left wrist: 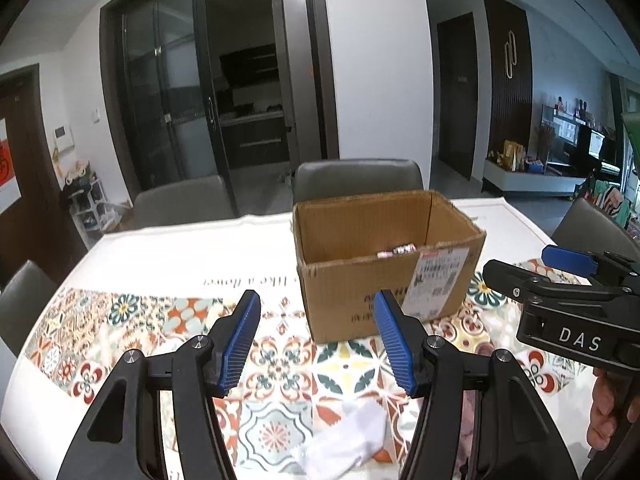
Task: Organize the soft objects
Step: 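Withdraw both tools from the box toward the remaining items on the table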
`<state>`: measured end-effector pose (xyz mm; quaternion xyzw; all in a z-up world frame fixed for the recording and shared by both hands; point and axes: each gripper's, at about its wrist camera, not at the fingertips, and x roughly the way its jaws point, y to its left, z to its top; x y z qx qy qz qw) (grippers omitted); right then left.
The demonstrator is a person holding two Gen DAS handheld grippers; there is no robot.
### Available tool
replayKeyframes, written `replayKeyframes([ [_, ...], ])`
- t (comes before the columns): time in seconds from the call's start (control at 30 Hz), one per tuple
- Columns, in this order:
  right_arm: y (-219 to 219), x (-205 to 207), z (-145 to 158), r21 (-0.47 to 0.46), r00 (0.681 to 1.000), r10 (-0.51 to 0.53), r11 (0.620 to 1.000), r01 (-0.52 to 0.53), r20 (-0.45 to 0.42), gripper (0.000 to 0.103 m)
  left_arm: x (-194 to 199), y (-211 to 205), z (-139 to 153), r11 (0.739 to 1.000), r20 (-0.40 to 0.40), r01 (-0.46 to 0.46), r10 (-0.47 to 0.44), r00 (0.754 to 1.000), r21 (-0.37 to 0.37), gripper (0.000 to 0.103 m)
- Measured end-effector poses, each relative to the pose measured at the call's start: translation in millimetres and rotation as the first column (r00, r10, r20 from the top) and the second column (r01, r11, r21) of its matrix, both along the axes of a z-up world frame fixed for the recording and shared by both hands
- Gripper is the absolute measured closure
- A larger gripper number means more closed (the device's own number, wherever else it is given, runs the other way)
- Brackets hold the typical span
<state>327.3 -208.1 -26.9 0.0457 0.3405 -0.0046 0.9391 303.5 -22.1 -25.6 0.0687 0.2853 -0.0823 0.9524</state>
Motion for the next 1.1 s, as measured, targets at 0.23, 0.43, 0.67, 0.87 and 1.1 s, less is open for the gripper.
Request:
replayKeyframes([
  [0.23, 0.4, -11.1, -18.6, 0.007, 0.998, 0.003, 1.000, -0.003, -0.055, 0.022, -9.6, 2.7, -22.4, 1.000, -0.078, -0.014, 0.014, 0.997, -0.006, 0.045],
  [0.43, 0.4, -17.5, -36.5, 0.013, 0.994, 0.005, 1.000, -0.004, -0.112, 0.022, -14.7, 3.7, -40.5, 1.000, -0.138, -0.014, 0.014, 0.990, -0.001, 0.045],
  [0.67, 0.8, -23.2, -59.7, 0.022, 0.983, 0.012, 1.000, -0.008, -0.183, 0.022, -15.8, 3.1, -62.1, 1.000, -0.217, -0.012, 0.011, 0.976, -0.006, 0.045],
  [0.87, -0.3, -25.3, -79.6, 0.022, 0.970, 0.009, 1.000, -0.004, -0.242, 0.022, -13.4, 1.9, -83.5, 1.000, -0.298, -0.011, 0.006, 0.955, -0.015, 0.045],
  [1.1, -3.5, -26.1, -102.4, 0.026, 0.951, 0.006, 1.000, 0.002, -0.310, 0.022, -11.8, 0.3, -106.7, 1.000, -0.367, -0.007, 0.001, 0.930, -0.016, 0.044],
])
